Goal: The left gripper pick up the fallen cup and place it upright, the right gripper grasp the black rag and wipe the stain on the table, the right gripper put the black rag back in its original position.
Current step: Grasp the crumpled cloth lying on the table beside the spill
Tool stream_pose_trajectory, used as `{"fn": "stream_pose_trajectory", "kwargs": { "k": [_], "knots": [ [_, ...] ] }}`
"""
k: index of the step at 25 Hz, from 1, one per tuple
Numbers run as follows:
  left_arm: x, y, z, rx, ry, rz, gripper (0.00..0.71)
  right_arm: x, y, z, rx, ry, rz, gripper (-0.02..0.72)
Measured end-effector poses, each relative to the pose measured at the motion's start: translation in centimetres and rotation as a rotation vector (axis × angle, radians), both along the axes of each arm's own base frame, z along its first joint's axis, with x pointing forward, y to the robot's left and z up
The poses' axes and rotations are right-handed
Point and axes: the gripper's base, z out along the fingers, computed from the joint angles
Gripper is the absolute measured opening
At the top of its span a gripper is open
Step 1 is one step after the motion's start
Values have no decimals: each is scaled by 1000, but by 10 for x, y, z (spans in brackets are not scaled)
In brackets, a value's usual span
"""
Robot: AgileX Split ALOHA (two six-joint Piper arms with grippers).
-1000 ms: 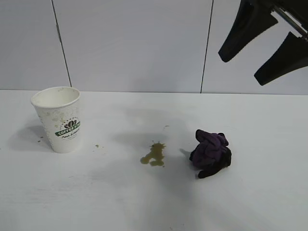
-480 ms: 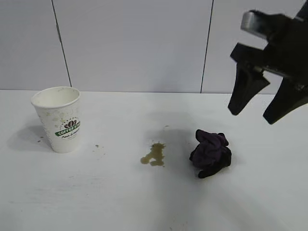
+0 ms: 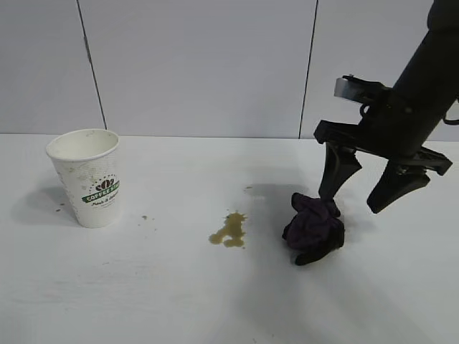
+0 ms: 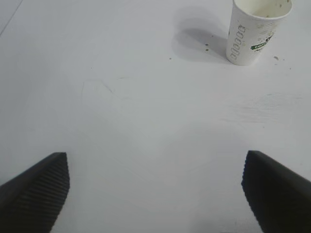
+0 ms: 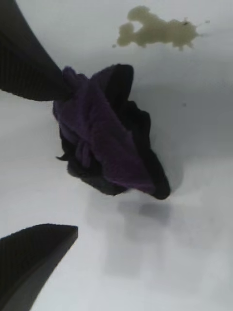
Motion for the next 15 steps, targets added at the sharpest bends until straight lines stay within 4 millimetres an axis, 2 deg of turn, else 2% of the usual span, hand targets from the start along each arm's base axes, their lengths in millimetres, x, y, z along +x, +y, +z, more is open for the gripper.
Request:
{"fn": "stream_pose_trajectory", "kwargs": {
  "k": [5, 8, 10, 11, 14, 15],
  "knots": [
    [0, 0, 0, 1, 0, 1, 696, 3, 27, -9, -51, -13, 60, 491],
    [0, 0, 0, 1, 0, 1, 696, 4, 27, -23, -94, 24, 46, 491],
    [0, 0, 0, 1, 0, 1, 696, 5, 26, -29, -113, 43, 35, 463],
    [0, 0, 0, 1, 0, 1, 696, 5, 26, -30, -115, 47, 28, 409],
    [0, 0, 0, 1, 0, 1, 696, 5, 26, -30, -117, 47, 24, 148],
    [0, 0, 0, 1, 0, 1, 696, 5, 26, -30, -118, 45, 24, 111]
  ]
}}
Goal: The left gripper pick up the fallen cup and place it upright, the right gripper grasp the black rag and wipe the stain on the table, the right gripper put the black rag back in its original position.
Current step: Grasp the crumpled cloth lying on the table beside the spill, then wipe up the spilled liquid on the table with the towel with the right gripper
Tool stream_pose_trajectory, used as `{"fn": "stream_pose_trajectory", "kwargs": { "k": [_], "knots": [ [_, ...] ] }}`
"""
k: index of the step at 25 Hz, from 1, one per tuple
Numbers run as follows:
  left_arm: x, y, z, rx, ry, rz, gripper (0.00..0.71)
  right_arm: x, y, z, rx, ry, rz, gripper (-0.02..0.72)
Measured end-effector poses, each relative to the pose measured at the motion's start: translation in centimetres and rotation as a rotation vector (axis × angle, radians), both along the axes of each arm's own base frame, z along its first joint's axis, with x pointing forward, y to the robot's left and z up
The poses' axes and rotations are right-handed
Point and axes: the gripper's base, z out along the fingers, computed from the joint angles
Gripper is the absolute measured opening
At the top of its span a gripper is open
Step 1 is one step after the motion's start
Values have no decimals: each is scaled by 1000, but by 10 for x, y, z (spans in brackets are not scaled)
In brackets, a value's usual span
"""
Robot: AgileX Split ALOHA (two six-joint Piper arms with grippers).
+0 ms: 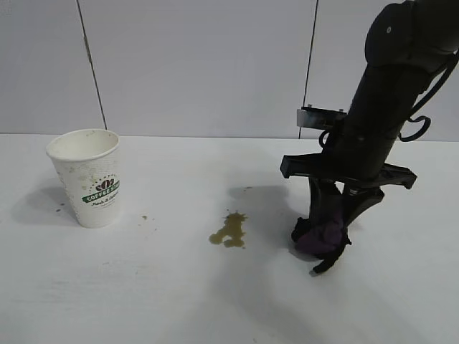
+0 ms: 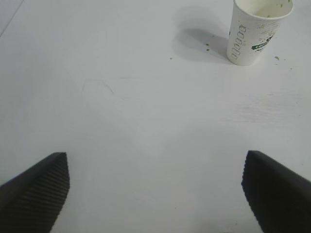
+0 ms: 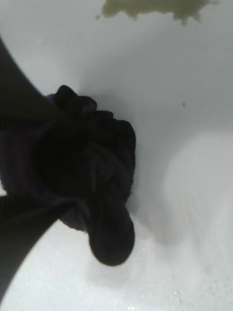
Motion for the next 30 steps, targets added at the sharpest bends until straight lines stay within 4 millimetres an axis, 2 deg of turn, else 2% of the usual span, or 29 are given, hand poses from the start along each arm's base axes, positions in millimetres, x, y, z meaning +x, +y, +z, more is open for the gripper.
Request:
{"fn": "stream_pose_trajectory", "kwargs": {
  "k": [4, 6, 11, 14, 18, 21, 24, 27, 30],
  "knots": [
    [0, 0, 0, 0, 0, 0, 696, 3, 2, 5, 21, -12, -12, 111],
    [0, 0, 0, 0, 0, 0, 696, 7, 7, 14, 68, -31, -35, 111],
    [0, 0, 0, 1, 0, 0, 696, 18, 27, 63, 188, -144, -22, 111],
    [0, 0, 0, 1, 0, 0, 696, 17, 53, 87, 246, -184, 25, 111],
    [0, 0, 0, 1, 0, 0, 696, 4, 101, 100, 287, -247, 128, 111],
    [0, 0, 0, 1, 0, 0, 696, -10, 132, 97, 293, -266, 193, 111],
    [0, 0, 0, 1, 0, 0, 696, -16, 151, 80, 269, -257, 223, 111],
    [0, 0, 0, 1, 0, 0, 696, -16, 165, 53, 247, -233, 232, 111],
    [0, 0, 0, 1, 0, 0, 696, -15, 170, 31, 226, -201, 229, 111]
  ]
}}
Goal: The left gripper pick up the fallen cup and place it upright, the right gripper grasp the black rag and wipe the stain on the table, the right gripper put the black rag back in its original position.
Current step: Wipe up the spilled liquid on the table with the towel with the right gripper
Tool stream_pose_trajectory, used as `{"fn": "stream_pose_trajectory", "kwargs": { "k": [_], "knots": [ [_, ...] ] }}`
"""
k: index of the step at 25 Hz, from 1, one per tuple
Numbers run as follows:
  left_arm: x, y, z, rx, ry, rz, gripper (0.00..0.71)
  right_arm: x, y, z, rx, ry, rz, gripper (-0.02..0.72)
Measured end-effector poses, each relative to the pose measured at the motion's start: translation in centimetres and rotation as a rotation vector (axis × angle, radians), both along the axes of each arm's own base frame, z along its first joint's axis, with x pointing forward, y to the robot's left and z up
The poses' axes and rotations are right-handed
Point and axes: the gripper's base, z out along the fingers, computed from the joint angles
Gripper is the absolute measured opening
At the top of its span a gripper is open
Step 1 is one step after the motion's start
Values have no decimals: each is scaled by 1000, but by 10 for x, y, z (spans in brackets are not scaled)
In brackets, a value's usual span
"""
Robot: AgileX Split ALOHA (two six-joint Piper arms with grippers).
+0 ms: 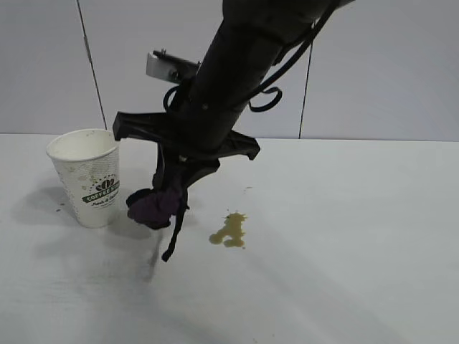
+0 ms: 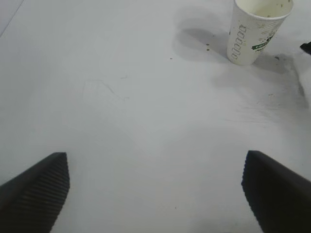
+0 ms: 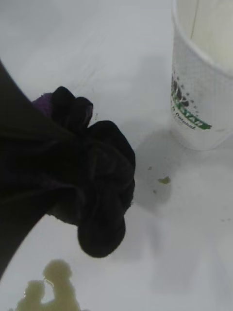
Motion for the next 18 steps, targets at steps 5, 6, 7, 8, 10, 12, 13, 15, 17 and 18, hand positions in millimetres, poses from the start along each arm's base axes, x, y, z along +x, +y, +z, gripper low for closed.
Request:
{"fn": "stream_pose_trajectory", "kwargs": {
  "k": [5, 6, 7, 8, 10, 12, 13, 15, 17, 18],
  "knots": [
    [0, 0, 0, 0, 0, 0, 696, 3, -5, -26, -87, 25, 11, 111],
    [0, 0, 0, 0, 0, 0, 696, 3, -6, -28, -108, 36, 11, 111],
    [0, 0, 0, 0, 0, 0, 696, 3, -8, -30, -134, 41, 20, 111],
    [0, 0, 0, 0, 0, 0, 696, 3, -11, -31, -155, 40, 21, 111],
    [0, 0, 0, 0, 0, 0, 696, 3, -15, -32, -195, 52, 24, 111],
    [0, 0, 0, 0, 0, 0, 696, 5, -24, -31, -229, 69, 19, 111],
    [0, 0, 0, 0, 0, 0, 696, 6, -29, -30, -247, 79, 19, 111],
    [0, 0, 0, 0, 0, 0, 696, 11, -43, -28, -292, 90, 15, 111],
    [0, 0, 0, 0, 0, 0, 696, 17, -56, -28, -334, 88, 6, 111],
    [0, 0, 0, 0, 0, 0, 696, 20, -63, -28, -353, 82, -5, 111]
  ]
}}
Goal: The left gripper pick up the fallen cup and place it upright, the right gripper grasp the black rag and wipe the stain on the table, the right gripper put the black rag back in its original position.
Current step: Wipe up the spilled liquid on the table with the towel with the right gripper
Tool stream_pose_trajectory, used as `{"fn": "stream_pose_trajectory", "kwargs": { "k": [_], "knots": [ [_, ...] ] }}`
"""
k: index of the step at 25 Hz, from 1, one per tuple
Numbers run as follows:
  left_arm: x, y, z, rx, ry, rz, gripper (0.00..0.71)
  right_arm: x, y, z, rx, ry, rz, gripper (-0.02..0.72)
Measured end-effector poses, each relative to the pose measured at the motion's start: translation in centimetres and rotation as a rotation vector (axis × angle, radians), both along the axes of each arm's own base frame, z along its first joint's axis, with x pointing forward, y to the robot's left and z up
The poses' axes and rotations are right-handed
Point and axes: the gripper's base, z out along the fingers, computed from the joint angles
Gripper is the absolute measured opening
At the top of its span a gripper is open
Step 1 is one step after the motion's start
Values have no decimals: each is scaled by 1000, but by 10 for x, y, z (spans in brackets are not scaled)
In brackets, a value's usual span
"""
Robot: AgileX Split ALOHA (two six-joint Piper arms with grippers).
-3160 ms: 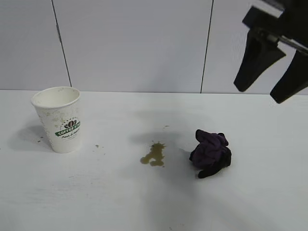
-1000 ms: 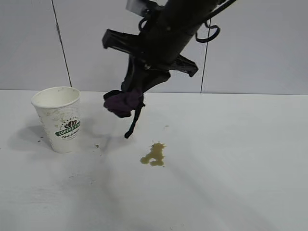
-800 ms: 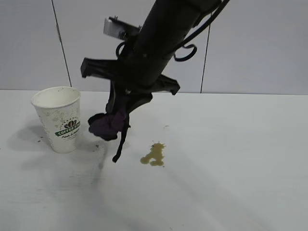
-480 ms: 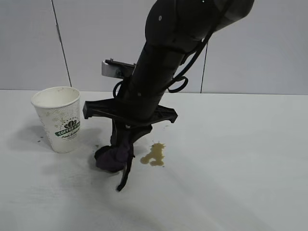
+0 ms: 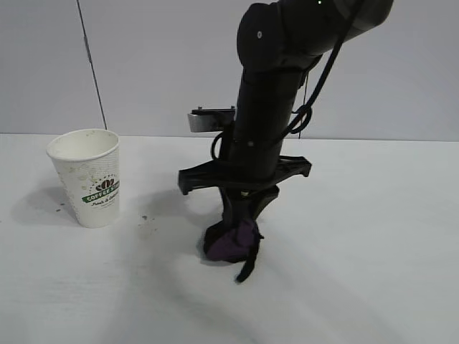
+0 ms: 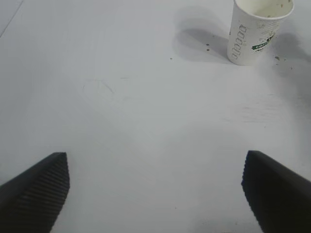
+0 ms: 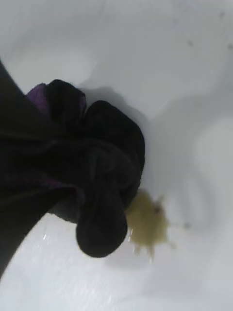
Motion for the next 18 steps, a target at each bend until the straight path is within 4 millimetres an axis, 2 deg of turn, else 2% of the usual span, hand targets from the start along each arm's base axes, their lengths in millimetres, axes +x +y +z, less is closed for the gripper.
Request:
{"fn": "stream_pose_trajectory", "kwargs": {
  "k": [5, 9, 13, 16, 18],
  "knots": [
    [0, 0, 0, 0, 0, 0, 696, 19, -29, 1, -45, -66, -100, 111],
    [0, 0, 0, 0, 0, 0, 696, 30, -32, 3, 21, -145, -174, 111],
    [0, 0, 0, 0, 0, 0, 696, 26, -3, 3, 161, -173, -195, 111],
    [0, 0, 0, 0, 0, 0, 696, 10, 29, -3, 218, -149, -137, 111],
    [0, 0, 0, 0, 0, 0, 696, 2, 43, -6, 225, -135, -98, 111]
  ]
}}
